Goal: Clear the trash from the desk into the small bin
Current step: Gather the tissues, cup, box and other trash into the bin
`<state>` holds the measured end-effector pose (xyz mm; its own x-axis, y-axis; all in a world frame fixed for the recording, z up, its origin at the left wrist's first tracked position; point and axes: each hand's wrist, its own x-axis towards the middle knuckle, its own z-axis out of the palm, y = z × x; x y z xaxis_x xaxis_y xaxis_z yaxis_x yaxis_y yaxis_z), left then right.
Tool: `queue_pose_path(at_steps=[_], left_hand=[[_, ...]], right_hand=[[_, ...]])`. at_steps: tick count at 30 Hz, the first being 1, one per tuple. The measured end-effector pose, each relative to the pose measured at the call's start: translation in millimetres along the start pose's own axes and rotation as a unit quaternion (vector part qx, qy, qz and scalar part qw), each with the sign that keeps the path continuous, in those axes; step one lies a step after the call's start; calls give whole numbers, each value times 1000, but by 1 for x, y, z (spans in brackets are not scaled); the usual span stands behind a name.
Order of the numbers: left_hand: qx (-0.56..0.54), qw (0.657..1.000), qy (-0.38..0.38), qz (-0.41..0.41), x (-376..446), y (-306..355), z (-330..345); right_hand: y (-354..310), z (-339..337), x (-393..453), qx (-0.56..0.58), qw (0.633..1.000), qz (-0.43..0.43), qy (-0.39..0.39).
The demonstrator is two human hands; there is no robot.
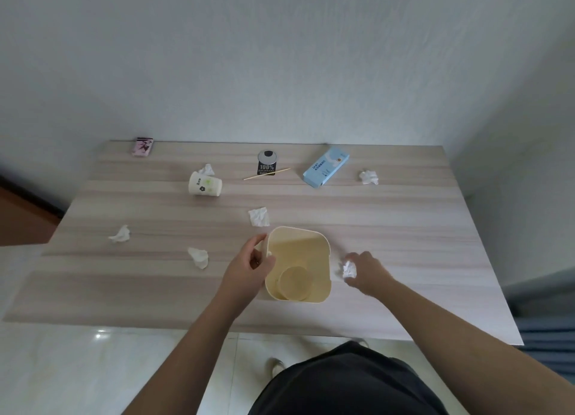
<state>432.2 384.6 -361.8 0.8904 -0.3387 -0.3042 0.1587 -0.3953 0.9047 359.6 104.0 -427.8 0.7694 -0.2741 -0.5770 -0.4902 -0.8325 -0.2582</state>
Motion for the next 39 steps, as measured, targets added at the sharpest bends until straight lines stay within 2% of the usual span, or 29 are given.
queue_pose_path(at_steps=[2,5,11,16,19,22,24,29,34,39], left_hand=[[-8,1000,-4,-2,-2,-2,0],[-17,1000,2,-11,-5,-6,0],[-24,999,4,-28,-12,-16,0],[-28,999,0,-27,-15,-16,-1],[-30,999,-6,-19,-14,-12,0],[-43,999,-14,-7,-10,-6,2],[-50,998,-24,-1,-7,-2,4],[-68,996,-51,-5,3,10,15],[-83,994,-64,-14,8,18,27],[-99,992,-69,-30,13,29,42]], right_hand=[[3,11,0,-28,999,-19,-19],[7,20,1,-45,999,-27,6],[9,26,-4,-3,1000,-25,-3],[-5,7,-21,163,980,-18,110],[-19,-18,-40,267,943,-43,194],[-38,-51,-65,331,892,-137,276],[-48,-68,-81,311,875,-216,301],[-57,-73,-105,126,899,-320,272],[-53,-61,-98,10,903,-319,287],[-38,-67,-94,-23,896,-290,334]])
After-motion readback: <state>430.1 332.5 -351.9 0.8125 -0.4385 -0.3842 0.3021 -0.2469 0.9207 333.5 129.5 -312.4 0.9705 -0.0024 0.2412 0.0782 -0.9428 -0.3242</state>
